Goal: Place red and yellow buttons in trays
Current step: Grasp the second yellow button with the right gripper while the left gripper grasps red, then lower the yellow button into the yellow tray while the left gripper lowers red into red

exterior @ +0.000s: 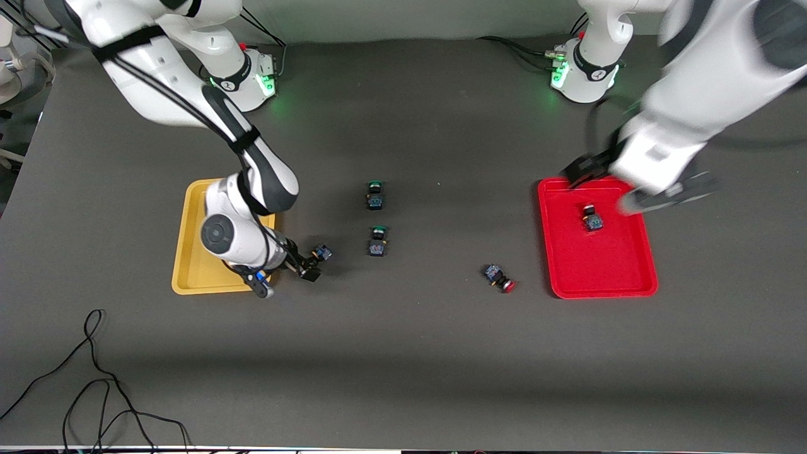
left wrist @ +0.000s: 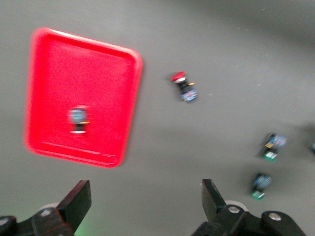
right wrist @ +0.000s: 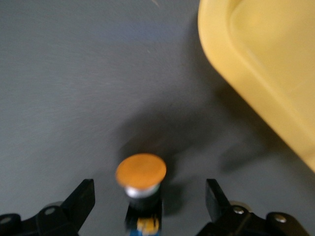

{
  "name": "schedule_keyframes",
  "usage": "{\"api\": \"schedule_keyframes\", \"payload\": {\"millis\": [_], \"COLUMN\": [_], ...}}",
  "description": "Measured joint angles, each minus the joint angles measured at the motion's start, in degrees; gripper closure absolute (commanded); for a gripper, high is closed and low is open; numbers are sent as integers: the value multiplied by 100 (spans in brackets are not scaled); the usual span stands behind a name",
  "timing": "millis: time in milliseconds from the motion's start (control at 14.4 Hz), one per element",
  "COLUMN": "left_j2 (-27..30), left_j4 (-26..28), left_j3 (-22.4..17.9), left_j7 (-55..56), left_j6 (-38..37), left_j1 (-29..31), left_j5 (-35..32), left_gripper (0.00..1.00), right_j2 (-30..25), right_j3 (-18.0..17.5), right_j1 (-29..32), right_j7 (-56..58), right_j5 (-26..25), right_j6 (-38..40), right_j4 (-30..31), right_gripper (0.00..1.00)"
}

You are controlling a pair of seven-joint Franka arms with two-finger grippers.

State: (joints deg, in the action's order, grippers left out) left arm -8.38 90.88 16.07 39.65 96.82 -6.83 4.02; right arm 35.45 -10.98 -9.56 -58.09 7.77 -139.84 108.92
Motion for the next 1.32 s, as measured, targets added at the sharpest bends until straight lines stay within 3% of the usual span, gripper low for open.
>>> {"api": "schedule_keyframes", "payload": {"millis": [348, 418, 487, 557, 627, 1044, 1184, 1323], "left_j2": [-1697, -1918, -2070, -2179, -2267, -2501, -2761, -3037], "left_j4": [424, 706, 1031, 1323, 1524, 1249, 987, 756], "left_j3": [72, 71, 61, 45, 25, -80, -113, -126], "left_j7": [1266, 1314, 1332, 1351, 1379, 1406, 1406, 1406], "left_j6": [1854, 2367, 2890, 3311, 3567, 3724, 3750, 3786], "left_j1": [-676, -688, -684, -677, -664, -431, -421, -422], "left_j5": [-439, -461, -466, -466, -465, -465, -465, -467], "left_gripper": [3, 5, 5, 6, 7, 8, 9, 17], "right_j2": [78, 75, 76, 76, 76, -189, -647, -1218], "right_j3": [-122, -149, -178, -207, -225, -186, 28, 457], "right_j1": [-70, -71, -74, -75, -80, -60, -22, 3], "right_j7": [-270, -273, -274, -274, -274, -135, 99, 608], "right_j5": [0, 0, 0, 0, 0, -5, -6, -6], "right_j6": [-26, -26, -25, -25, -25, 156, 733, 1164], "right_j4": [-42, -43, -39, -30, -23, -68, -107, 3], "right_gripper": [0, 14, 63, 89, 98, 100, 100, 100]}}
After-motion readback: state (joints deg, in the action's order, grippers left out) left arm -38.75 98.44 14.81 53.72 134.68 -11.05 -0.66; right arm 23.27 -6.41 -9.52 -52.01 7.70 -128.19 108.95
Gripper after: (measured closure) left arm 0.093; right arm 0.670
